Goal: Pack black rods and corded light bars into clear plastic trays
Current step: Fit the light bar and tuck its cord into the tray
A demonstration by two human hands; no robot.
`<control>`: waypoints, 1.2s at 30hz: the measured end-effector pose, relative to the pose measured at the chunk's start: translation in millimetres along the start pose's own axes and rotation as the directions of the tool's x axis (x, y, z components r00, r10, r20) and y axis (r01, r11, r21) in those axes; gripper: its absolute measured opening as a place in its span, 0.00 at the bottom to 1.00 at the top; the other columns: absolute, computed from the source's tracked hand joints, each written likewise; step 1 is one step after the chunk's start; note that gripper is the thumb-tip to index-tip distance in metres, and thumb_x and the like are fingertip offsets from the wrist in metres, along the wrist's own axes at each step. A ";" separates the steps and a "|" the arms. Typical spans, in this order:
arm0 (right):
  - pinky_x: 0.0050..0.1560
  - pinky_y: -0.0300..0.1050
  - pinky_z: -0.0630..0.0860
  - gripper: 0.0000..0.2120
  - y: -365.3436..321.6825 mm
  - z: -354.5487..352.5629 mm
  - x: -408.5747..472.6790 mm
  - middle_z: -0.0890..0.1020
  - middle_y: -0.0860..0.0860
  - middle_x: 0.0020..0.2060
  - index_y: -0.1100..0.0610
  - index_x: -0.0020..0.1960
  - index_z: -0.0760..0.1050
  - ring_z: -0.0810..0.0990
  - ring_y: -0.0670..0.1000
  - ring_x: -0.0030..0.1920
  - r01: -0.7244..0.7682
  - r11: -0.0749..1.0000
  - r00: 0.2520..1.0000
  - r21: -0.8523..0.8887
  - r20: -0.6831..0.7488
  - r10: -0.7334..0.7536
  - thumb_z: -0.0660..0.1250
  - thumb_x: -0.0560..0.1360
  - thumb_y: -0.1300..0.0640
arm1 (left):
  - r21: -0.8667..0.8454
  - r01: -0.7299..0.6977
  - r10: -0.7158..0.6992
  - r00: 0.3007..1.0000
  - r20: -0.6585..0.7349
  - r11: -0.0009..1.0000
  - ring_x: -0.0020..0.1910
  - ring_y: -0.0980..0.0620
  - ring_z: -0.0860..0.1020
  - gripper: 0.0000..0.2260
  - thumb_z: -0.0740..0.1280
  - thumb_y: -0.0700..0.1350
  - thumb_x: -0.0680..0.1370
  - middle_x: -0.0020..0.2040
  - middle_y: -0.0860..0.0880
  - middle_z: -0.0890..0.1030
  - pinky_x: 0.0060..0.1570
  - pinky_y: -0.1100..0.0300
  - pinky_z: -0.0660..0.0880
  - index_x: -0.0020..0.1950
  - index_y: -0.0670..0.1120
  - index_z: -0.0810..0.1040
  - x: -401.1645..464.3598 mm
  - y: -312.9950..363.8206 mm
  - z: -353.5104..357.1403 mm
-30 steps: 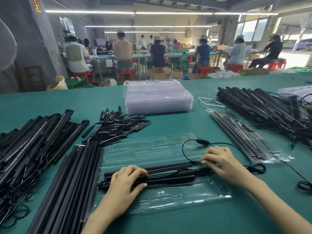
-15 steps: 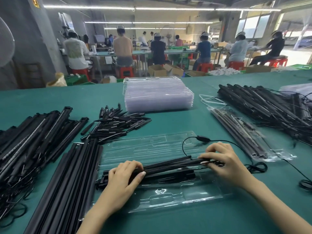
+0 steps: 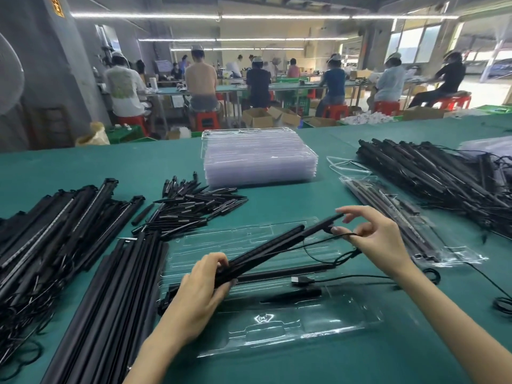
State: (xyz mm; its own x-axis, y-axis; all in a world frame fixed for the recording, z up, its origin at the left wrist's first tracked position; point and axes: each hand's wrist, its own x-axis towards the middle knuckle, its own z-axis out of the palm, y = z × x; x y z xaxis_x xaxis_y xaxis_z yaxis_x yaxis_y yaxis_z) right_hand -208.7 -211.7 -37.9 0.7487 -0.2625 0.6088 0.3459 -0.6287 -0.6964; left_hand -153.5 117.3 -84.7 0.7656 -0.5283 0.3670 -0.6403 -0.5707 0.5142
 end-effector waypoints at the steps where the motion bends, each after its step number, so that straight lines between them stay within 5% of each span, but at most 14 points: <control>1: 0.33 0.34 0.72 0.13 1.7 -4.0 2.4 0.80 0.50 0.43 0.50 0.49 0.81 0.74 0.45 0.29 0.010 1.000 0.999 -0.023 0.037 -0.009 0.73 0.66 0.50 | -0.026 0.000 0.000 1.000 -0.010 1.000 0.46 0.61 0.70 0.12 0.62 0.49 0.79 0.48 0.60 0.71 0.45 0.62 0.68 0.52 0.63 0.60 0.5 -1.1 -1.3; 6: 0.50 0.33 0.73 0.31 25.8 -17.2 -13.3 0.77 0.46 0.48 0.44 0.64 0.69 0.78 0.44 0.46 0.033 0.990 0.900 -0.137 0.435 0.030 0.72 0.63 0.41 | -0.229 0.020 -0.045 0.993 -0.105 0.973 0.38 0.61 0.71 0.08 0.60 0.52 0.78 0.42 0.53 0.72 0.38 0.71 0.68 0.52 0.62 0.62 6.4 -3.6 -14.4; 9: 0.47 0.37 0.74 0.23 43.2 -28.0 -30.8 0.77 0.44 0.44 0.45 0.52 0.71 0.76 0.42 0.45 -0.040 0.950 0.872 -0.311 0.452 0.185 0.69 0.63 0.36 | -0.255 0.026 -0.061 0.990 -0.130 0.966 0.36 0.61 0.71 0.07 0.60 0.54 0.77 0.41 0.53 0.71 0.37 0.72 0.68 0.51 0.62 0.63 7.1 -4.4 -18.0; 12: 0.38 0.36 0.70 0.12 41.9 -37.8 -38.0 0.77 0.40 0.36 0.44 0.42 0.68 0.75 0.41 0.37 0.122 0.853 0.825 -0.507 0.530 0.197 0.62 0.71 0.36 | -0.244 0.026 -0.059 0.990 -0.130 0.970 0.36 0.61 0.71 0.07 0.60 0.54 0.76 0.40 0.53 0.71 0.37 0.71 0.68 0.51 0.62 0.63 6.8 -4.7 -18.4; 14: 0.33 0.35 0.67 0.09 31.9 -41.5 -37.9 0.76 0.38 0.33 0.46 0.42 0.68 0.75 0.43 0.32 0.192 0.746 0.896 -0.638 0.424 0.131 0.65 0.74 0.43 | -0.239 0.025 -0.056 0.991 -0.125 0.971 0.37 0.60 0.70 0.07 0.60 0.55 0.76 0.40 0.53 0.72 0.37 0.70 0.67 0.51 0.62 0.63 6.4 -3.9 -17.4; 16: 0.27 0.40 0.66 0.10 23.6 -47.4 -39.0 0.77 0.42 0.29 0.51 0.40 0.70 0.74 0.49 0.26 0.085 0.693 0.994 -0.716 0.108 -0.011 0.71 0.72 0.53 | -0.228 0.029 -0.056 0.992 -0.112 0.973 0.38 0.59 0.70 0.06 0.60 0.56 0.76 0.41 0.53 0.72 0.38 0.70 0.68 0.51 0.63 0.63 5.5 -3.2 -15.2; 19: 0.28 0.35 0.59 0.13 13.9 -63.1 -38.5 0.75 0.50 0.25 0.55 0.37 0.66 0.71 0.54 0.21 -0.187 0.607 0.944 -0.773 -0.312 -0.107 0.71 0.71 0.61 | -0.200 0.040 -0.060 0.994 -0.096 0.979 0.39 0.60 0.70 0.07 0.61 0.52 0.78 0.43 0.54 0.72 0.39 0.70 0.68 0.51 0.62 0.63 5.4 -3.1 -11.5; 21: 0.28 0.35 0.61 0.12 14.2 -68.5 -42.0 0.74 0.53 0.26 0.58 0.37 0.67 0.72 0.55 0.21 -0.216 0.496 0.937 -0.841 -0.322 -0.138 0.70 0.70 0.64 | -0.170 0.046 -0.061 0.995 -0.082 0.984 0.41 0.62 0.70 0.08 0.62 0.49 0.79 0.44 0.55 0.72 0.39 0.69 0.68 0.52 0.60 0.64 5.3 -3.4 -9.4; 24: 0.26 0.45 0.72 0.09 17.0 -60.3 -53.0 0.77 0.55 0.30 0.60 0.39 0.74 0.77 0.58 0.29 -0.079 0.372 0.997 -0.925 -0.068 0.043 0.74 0.68 0.65 | -0.128 0.060 -0.064 0.998 -0.027 0.990 0.45 0.62 0.70 0.10 0.63 0.48 0.79 0.47 0.57 0.72 0.42 0.65 0.67 0.52 0.60 0.63 3.3 -3.8 -6.7; 26: 0.39 0.53 0.77 0.08 18.1 -51.8 -56.9 0.79 0.56 0.41 0.59 0.44 0.79 0.78 0.60 0.43 -0.057 0.307 0.985 -0.950 -0.003 0.172 0.74 0.70 0.56 | -0.080 0.050 -0.049 0.999 0.008 0.996 0.47 0.60 0.71 0.11 0.64 0.50 0.79 0.49 0.59 0.71 0.45 0.63 0.68 0.52 0.61 0.62 1.1 -3.1 -4.3; 28: 0.51 0.58 0.75 0.12 14.5 -40.1 -60.4 0.76 0.59 0.54 0.59 0.55 0.80 0.74 0.61 0.53 -0.066 0.407 0.996 -0.911 -0.033 0.086 0.69 0.75 0.53 | -0.029 0.041 -0.039 0.998 0.044 0.999 0.49 0.59 0.70 0.12 0.64 0.51 0.79 0.50 0.62 0.70 0.50 0.61 0.68 0.53 0.62 0.61 0.1 -0.3 -1.7; 31: 0.65 0.50 0.67 0.16 -18.0 -16.2 -59.1 0.72 0.56 0.60 0.58 0.65 0.72 0.70 0.53 0.61 0.121 0.792 0.960 -0.598 -0.134 -0.247 0.61 0.78 0.58 | 0.016 0.050 -0.051 0.994 0.092 0.999 0.51 0.61 0.67 0.14 0.64 0.51 0.79 0.50 0.66 0.66 0.53 0.61 0.64 0.54 0.63 0.58 -0.1 2.2 1.4; 34: 0.58 0.43 0.69 0.09 -36.6 6.3 -59.9 0.77 0.48 0.52 0.53 0.57 0.74 0.75 0.47 0.54 0.518 0.744 0.854 -0.422 0.210 -0.476 0.62 0.77 0.56 | 0.038 0.069 -0.073 0.991 0.110 0.997 0.51 0.65 0.65 0.14 0.62 0.52 0.80 0.50 0.69 0.63 0.53 0.62 0.62 0.56 0.63 0.57 -0.8 2.9 0.5; 36: 0.49 0.42 0.72 0.07 -30.6 19.7 -64.2 0.77 0.43 0.43 0.49 0.52 0.72 0.76 0.46 0.44 0.596 0.693 0.789 -0.405 0.454 -0.414 0.66 0.76 0.51 | 0.039 0.082 -0.086 0.990 0.112 0.996 0.51 0.67 0.64 0.15 0.62 0.52 0.80 0.50 0.70 0.62 0.53 0.62 0.60 0.57 0.64 0.56 -2.0 2.2 -1.1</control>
State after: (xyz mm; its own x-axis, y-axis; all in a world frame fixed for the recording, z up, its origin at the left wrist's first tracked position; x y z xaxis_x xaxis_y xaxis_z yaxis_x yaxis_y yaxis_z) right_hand -256.2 -161.2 -63.1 0.7045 0.3853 0.5959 0.4570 -0.8888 0.0344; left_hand -156.4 117.9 -83.4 0.8061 -0.5442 0.2327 -0.5773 -0.6364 0.5116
